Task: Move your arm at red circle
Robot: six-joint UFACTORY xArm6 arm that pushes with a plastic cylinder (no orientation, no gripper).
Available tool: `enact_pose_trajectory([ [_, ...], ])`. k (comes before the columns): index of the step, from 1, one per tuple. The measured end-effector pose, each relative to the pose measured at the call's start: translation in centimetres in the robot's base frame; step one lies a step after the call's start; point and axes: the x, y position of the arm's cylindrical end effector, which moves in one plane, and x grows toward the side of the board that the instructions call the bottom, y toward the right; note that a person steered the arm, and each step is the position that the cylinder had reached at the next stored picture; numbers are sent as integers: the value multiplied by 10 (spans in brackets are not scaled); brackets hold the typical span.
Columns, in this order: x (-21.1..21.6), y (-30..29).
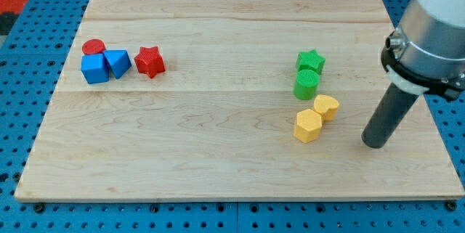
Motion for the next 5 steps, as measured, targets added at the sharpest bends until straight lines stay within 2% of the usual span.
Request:
enact_pose_trajectory([
  [1, -24, -25],
  [3, -36, -59],
  [4, -59, -30],
  [5, -121, 19],
])
